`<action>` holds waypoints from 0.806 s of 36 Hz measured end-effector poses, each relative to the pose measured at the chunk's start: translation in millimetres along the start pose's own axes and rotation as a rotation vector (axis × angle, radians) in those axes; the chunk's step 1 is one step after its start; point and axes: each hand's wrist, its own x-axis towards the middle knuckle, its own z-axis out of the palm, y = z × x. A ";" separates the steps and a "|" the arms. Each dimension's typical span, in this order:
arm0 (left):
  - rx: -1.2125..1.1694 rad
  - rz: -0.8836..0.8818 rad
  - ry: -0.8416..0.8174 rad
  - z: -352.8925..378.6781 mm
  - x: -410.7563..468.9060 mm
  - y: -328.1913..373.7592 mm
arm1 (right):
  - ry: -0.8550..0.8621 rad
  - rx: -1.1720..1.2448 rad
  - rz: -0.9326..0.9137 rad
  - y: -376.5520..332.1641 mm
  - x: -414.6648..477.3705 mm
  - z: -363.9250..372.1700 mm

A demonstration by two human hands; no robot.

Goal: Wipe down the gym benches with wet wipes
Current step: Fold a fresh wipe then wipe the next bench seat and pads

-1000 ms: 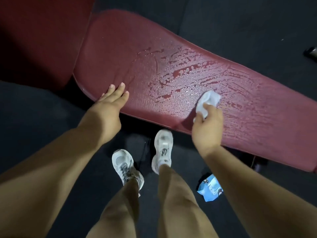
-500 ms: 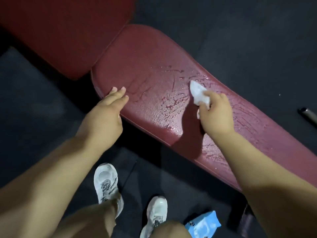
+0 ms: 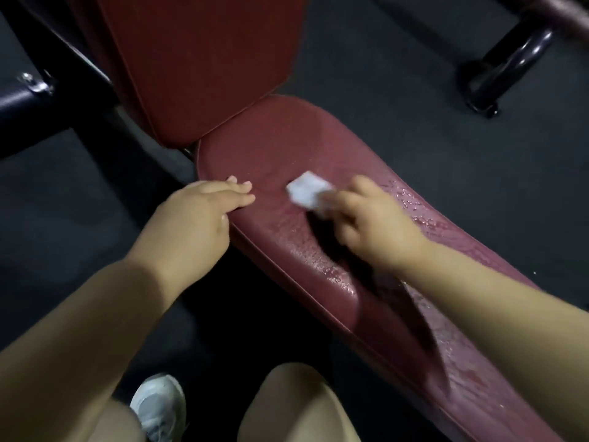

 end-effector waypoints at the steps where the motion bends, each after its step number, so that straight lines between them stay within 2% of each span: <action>1: -0.003 0.007 0.028 2.4 -0.7 -1.4 | 0.069 -0.050 0.117 15.8 4.6 -0.9; 4: 0.025 0.034 0.108 10.1 1.7 -5.8 | 0.184 -0.108 0.462 55.0 17.1 -6.5; 6: 0.047 0.053 0.176 15.6 5.3 -8.0 | 0.217 -0.054 0.539 56.9 21.4 -5.0; 7: 0.048 0.059 0.210 17.9 7.2 -7.6 | 0.221 -0.044 0.506 49.6 22.0 -1.5; 11: 0.054 0.090 0.267 19.5 18.9 -3.4 | 0.125 0.011 0.101 4.0 13.8 9.3; 14: 0.059 0.094 0.246 18.1 26.0 -2.3 | 0.033 0.027 -0.032 5.9 12.3 3.0; 16: 0.052 0.092 0.252 18.4 28.0 -2.7 | 0.080 -0.053 0.089 30.2 21.2 -1.3; 19: 0.059 0.102 0.244 20.0 31.9 -2.8 | 0.158 -0.060 0.483 65.5 40.7 -7.0; 21: 0.065 0.094 0.232 19.9 34.1 -2.0 | 0.178 -0.131 0.568 71.4 53.6 -5.4; 23: 0.068 0.096 0.224 19.6 33.8 -0.5 | 0.133 -0.287 0.448 52.5 65.3 -0.5; 25: 0.073 0.085 0.209 18.5 30.9 0.6 | 0.204 -0.306 0.182 17.2 68.3 5.1; 26: 0.076 0.077 0.205 17.7 28.7 0.7 | 0.276 -0.228 0.005 1.3 66.6 7.5; 27: 0.079 0.072 0.206 16.7 26.1 0.7 | 0.271 -0.128 -0.133 -12.7 61.6 7.7; 29: 0.089 0.068 0.220 14.3 20.9 -0.4 | 0.136 0.079 -0.283 -18.9 54.1 8.1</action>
